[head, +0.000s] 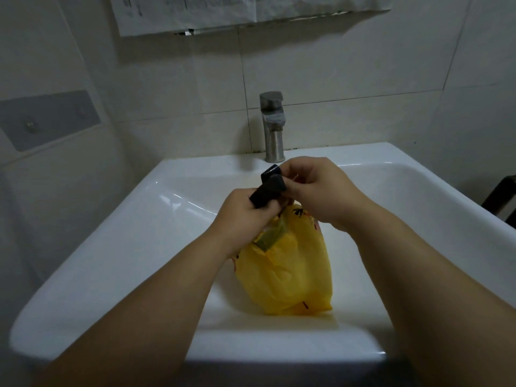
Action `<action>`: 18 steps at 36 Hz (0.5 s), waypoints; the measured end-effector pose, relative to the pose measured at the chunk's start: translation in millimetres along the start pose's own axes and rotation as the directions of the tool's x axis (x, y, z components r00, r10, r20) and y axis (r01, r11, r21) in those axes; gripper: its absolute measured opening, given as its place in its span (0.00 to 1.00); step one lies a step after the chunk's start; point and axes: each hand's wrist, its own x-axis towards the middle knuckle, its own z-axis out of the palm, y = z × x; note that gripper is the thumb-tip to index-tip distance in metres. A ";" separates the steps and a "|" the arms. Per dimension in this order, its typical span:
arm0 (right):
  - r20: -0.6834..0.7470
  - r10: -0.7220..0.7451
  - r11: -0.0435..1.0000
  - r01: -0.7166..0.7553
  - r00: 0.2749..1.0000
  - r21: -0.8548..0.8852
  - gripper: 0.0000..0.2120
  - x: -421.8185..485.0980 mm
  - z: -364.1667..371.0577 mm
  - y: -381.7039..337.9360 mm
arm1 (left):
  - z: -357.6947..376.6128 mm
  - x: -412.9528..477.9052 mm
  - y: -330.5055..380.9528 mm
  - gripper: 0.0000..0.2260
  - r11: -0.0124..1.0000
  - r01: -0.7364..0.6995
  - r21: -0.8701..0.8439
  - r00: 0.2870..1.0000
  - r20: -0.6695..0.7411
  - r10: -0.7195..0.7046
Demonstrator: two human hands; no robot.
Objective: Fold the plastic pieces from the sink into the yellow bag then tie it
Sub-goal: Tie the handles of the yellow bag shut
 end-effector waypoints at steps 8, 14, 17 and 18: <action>-0.087 -0.081 0.996 0.085 0.993 0.035 0.10 -2.3 4.3 -3.3 | 1.2 1.6 -1.7 0.14 0.998 0.030 0.047 0.999 0.021 -0.031; -0.180 -0.059 0.986 0.085 0.982 0.142 0.10 -3.2 1.1 -5.1 | -0.3 0.5 -4.8 0.18 0.977 0.033 0.212 0.992 0.110 -0.057; -0.212 -0.016 0.977 0.060 0.977 0.204 0.08 -3.1 0.9 -3.7 | -1.5 1.8 -6.3 0.18 0.957 -0.032 0.290 0.997 0.079 0.010; -0.222 0.006 0.972 0.046 0.975 0.229 0.07 -2.8 0.8 -2.7 | -1.8 1.7 -6.9 0.17 0.948 -0.058 0.312 0.997 0.066 0.039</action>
